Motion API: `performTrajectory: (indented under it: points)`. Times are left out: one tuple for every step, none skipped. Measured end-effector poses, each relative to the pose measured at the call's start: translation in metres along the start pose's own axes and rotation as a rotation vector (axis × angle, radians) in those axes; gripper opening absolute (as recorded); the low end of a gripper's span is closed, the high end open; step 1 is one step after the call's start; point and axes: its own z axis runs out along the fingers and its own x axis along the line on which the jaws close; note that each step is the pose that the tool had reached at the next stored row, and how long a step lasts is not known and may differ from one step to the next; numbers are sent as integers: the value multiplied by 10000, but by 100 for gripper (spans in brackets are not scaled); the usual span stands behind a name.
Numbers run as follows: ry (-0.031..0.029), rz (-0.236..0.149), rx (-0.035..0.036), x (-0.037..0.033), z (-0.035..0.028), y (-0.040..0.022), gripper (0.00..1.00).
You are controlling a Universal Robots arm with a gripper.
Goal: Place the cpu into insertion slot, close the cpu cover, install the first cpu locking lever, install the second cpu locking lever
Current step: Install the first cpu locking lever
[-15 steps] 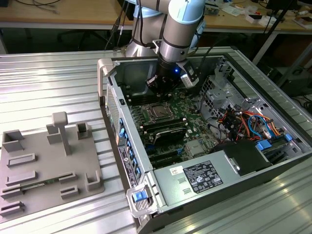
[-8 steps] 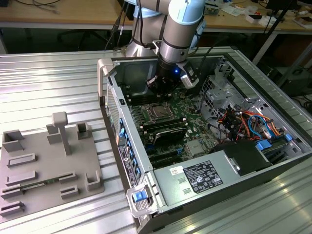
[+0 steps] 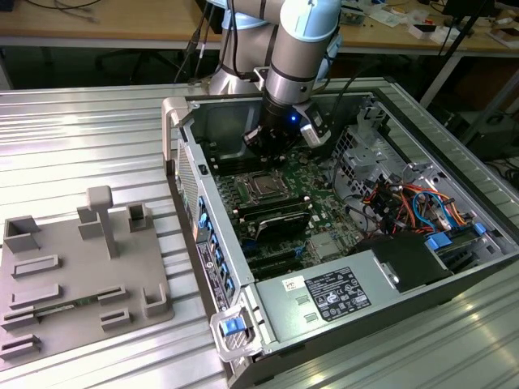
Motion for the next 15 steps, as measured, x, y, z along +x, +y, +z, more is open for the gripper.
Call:
performTrajectory:
  points:
    - [-1,-1,0,0,0,-1,11]
    - [-1,-1,0,0,0,-3,11]
    - [0,-2,0,0,0,-5,11]
    - [0,-1,1,0,0,-6,11]
    - [0,0,1,0,0,-7,11]
    - [0,0,1,1,0,-9,11]
    - [0,-1,1,1,0,-11,11]
    - [1,-1,2,1,0,-12,11]
    - [1,0,4,1,-1,-15,11]
    - [0,0,4,1,0,-18,11]
    - [1,0,5,1,0,-19,11]
    - [1,0,7,1,1,-20,11]
    - [1,-1,8,1,2,-20,11]
    - [2,0,9,2,2,-21,11]
    - [3,0,12,2,2,-22,11]
